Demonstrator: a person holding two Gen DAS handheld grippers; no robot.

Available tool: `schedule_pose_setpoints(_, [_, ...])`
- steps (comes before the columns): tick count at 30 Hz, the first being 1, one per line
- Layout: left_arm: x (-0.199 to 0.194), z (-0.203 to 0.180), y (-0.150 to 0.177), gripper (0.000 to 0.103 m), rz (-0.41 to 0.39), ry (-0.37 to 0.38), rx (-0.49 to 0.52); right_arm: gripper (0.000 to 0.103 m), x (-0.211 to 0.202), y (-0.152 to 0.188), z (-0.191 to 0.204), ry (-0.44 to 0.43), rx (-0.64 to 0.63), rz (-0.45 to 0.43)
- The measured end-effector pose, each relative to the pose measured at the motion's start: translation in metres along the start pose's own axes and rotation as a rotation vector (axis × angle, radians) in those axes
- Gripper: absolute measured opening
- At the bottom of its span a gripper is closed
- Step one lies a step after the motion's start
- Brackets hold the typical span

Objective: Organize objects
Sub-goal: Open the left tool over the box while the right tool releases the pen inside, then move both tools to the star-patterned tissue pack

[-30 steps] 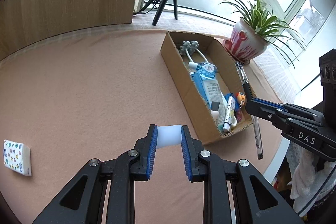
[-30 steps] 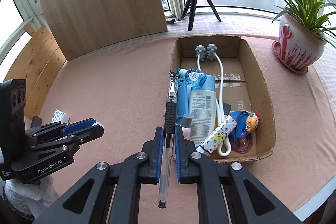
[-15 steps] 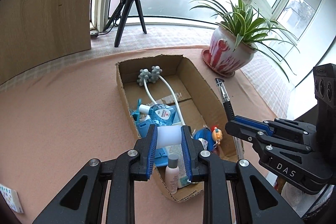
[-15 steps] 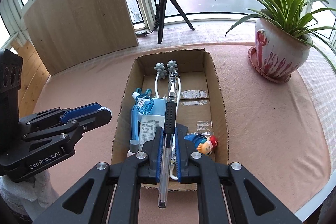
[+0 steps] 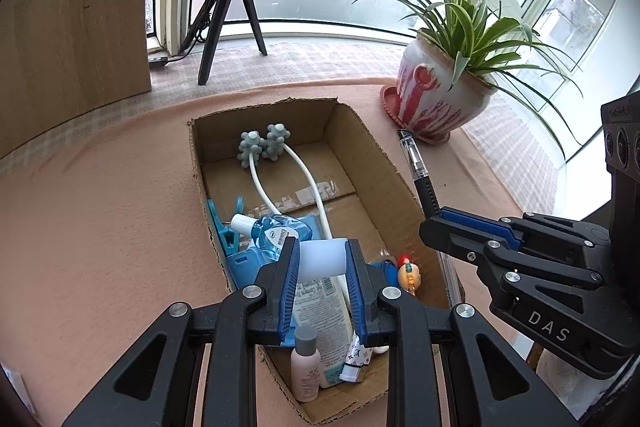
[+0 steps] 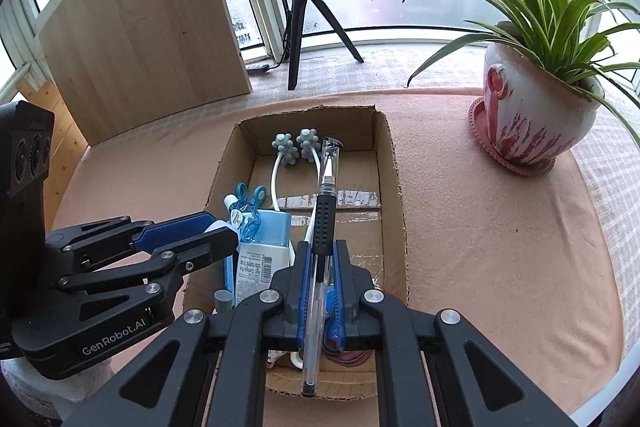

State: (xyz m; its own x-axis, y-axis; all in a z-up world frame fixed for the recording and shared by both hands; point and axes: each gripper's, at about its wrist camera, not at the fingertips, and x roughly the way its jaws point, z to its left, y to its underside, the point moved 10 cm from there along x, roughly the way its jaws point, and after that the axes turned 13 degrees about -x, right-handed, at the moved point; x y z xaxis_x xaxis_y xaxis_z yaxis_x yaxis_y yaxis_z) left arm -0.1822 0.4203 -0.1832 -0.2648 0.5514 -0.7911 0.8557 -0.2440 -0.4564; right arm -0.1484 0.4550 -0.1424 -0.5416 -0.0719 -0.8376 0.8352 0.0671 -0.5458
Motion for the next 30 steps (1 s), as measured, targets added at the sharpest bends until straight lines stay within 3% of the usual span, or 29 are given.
schedule_pose_setpoints(5, [0.003,-0.001,0.001,0.028,0.008,-0.002,0.003,0.010,0.001,0.000,-0.001,-0.004,-0.003,0.001])
schedule_pose_setpoints(7, [0.005,-0.002,0.001,0.034,0.009,-0.012,0.006,0.010,0.000,-0.001,-0.002,-0.009,-0.005,-0.002])
schedule_pose_setpoints(8, [0.005,-0.002,0.001,0.035,0.013,-0.014,0.006,0.013,-0.001,-0.001,-0.002,-0.008,-0.004,-0.006])
schedule_pose_setpoints(11, [0.005,-0.003,0.002,0.040,0.016,-0.016,0.007,0.036,-0.007,-0.004,-0.005,0.012,-0.001,-0.030])
schedule_pose_setpoints(12, [0.005,-0.002,0.002,0.046,0.017,-0.017,0.006,0.041,-0.010,-0.005,-0.006,0.018,0.000,-0.038])
schedule_pose_setpoints(30, [-0.027,0.024,0.010,0.049,-0.006,-0.018,-0.031,0.046,-0.025,-0.007,0.012,0.014,0.024,-0.056])
